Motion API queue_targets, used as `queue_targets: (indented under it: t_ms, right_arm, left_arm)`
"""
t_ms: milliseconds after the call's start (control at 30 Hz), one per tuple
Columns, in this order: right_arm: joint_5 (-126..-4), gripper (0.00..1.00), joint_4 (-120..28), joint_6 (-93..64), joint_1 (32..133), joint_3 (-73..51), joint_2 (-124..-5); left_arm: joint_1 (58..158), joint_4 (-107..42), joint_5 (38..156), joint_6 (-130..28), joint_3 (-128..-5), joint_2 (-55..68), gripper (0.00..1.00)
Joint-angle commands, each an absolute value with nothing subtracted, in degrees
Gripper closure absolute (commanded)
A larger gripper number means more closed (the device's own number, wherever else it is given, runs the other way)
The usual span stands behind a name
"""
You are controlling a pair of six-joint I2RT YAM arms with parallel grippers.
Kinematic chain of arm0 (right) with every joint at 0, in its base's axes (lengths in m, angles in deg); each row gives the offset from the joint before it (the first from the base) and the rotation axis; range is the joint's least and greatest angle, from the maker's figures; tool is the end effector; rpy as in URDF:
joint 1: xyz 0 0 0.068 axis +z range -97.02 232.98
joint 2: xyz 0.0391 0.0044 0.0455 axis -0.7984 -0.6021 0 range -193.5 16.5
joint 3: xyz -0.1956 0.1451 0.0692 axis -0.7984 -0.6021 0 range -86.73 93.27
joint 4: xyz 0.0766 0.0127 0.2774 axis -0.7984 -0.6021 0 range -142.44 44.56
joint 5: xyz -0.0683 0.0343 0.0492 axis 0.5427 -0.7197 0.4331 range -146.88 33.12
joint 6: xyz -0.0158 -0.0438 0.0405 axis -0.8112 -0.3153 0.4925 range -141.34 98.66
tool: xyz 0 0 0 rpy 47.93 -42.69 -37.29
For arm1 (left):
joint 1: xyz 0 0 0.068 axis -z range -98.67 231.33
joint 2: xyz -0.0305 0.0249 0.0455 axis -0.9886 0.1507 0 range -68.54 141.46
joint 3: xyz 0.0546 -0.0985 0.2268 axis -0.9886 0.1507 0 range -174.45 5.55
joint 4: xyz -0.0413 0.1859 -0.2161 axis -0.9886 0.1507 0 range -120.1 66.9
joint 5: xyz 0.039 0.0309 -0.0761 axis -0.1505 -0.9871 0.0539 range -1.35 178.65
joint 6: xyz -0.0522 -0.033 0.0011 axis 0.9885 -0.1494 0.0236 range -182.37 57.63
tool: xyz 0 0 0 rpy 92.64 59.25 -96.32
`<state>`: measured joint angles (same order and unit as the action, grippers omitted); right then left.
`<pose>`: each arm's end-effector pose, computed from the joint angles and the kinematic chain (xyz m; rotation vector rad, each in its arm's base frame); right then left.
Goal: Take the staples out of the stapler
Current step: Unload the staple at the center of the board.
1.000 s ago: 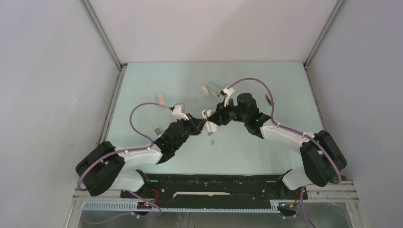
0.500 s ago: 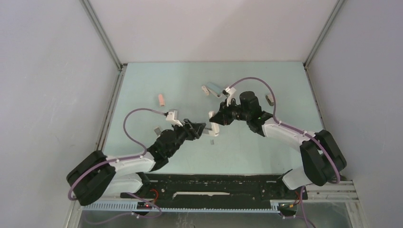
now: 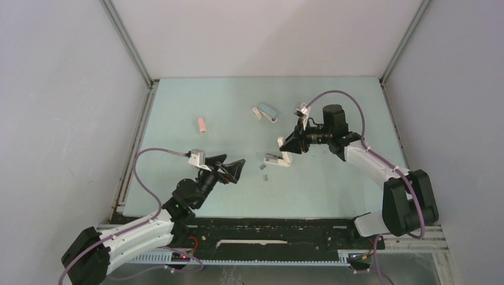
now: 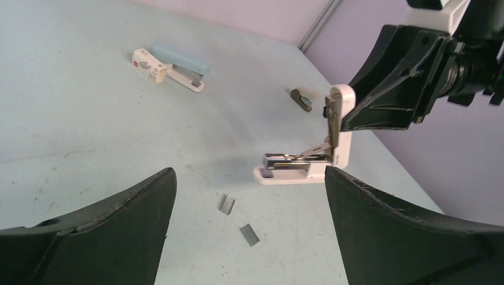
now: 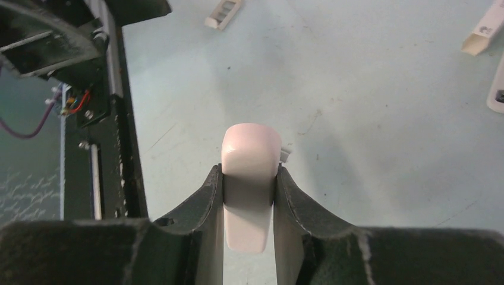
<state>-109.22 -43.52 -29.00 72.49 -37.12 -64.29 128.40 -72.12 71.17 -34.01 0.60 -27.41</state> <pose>0.3036 0.1467 0.2137 -1.0029 1.7618 1.0699 0.1535 -0.1444 0.1731 -0.0082 1.5310 -0.8388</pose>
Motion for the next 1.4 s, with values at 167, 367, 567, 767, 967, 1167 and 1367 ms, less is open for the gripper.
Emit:
queue_targets:
  t_ms: [167,367,567,767,967,1167,1367]
  right_arm:
    - [-128.73,1.0,-67.75,-59.45,69.6,-31.07,-60.48]
    - [-129.13,1.0,-83.62,-78.98,69.43,-27.34,-60.28]
    - [-116.73,1.0,-94.55,-94.93,73.6,-25.59,-57.84]
    - [-102.19,1.0,-95.04,-97.46,79.68,-25.84,-52.99]
    - [-91.92,1.0,-93.55,-101.31,83.7,-29.53,-46.48]
    - [-85.38,1.0,-91.33,-98.84,85.8,-29.4,-46.09]
    - [-98.39,1.0,-91.56,-77.99,80.58,-20.75,-53.09]
  left_arm:
    - [128.02,-68.9,77.32,-41.56,2.32,-31.63,0.0]
    - [128.05,-68.33,78.79,-42.03,3.42,-34.5,0.0]
    - [128.03,-67.4,80.2,-42.8,4.28,-35.73,0.0]
    - [128.08,-67.87,83.14,-44.35,4.56,-35.49,0.0]
    - [128.03,-67.62,82.23,-45.48,5.19,-37.88,0.0]
    - [128.02,-68.11,83.66,-45.54,7.2,-38.83,0.0]
    - [128.04,-71.46,85.21,-42.54,8.0,-38.77,0.0]
